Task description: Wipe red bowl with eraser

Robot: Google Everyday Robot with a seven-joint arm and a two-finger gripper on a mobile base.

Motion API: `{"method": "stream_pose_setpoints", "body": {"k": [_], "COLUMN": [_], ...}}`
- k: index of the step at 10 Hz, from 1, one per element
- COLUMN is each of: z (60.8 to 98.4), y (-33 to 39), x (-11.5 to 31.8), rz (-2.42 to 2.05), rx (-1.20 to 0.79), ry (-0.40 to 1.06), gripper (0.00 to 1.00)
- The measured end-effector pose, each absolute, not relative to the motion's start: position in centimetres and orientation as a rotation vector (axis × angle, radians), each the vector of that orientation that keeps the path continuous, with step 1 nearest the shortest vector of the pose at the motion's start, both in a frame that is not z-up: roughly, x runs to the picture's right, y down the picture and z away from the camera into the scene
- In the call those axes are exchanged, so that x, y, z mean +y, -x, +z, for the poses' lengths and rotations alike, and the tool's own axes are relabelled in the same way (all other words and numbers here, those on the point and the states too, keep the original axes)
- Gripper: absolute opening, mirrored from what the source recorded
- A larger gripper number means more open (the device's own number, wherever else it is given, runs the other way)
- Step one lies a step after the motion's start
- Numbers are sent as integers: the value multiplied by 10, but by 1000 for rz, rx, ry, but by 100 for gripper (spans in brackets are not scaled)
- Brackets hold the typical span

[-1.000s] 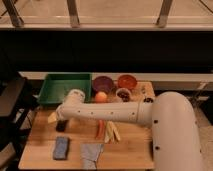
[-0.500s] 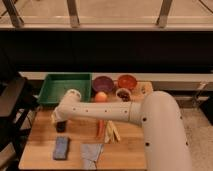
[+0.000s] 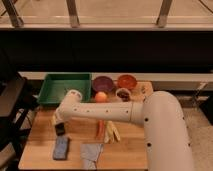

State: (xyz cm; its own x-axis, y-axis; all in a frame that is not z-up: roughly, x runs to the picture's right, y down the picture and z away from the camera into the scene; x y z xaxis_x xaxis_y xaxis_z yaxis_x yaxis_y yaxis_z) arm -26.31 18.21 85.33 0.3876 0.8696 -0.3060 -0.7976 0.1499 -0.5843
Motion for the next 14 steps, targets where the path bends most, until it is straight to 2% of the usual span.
{"method": "stream_pose_setpoints", "body": {"k": [6,10,14], "z": [815,835,843], "y": [238,202,161], "x": [141,159,155], "rz": [1211,1270,1396], "rx": [-219,-291,-448], "ry": [784,804,735], "gripper": [19,19,19]}}
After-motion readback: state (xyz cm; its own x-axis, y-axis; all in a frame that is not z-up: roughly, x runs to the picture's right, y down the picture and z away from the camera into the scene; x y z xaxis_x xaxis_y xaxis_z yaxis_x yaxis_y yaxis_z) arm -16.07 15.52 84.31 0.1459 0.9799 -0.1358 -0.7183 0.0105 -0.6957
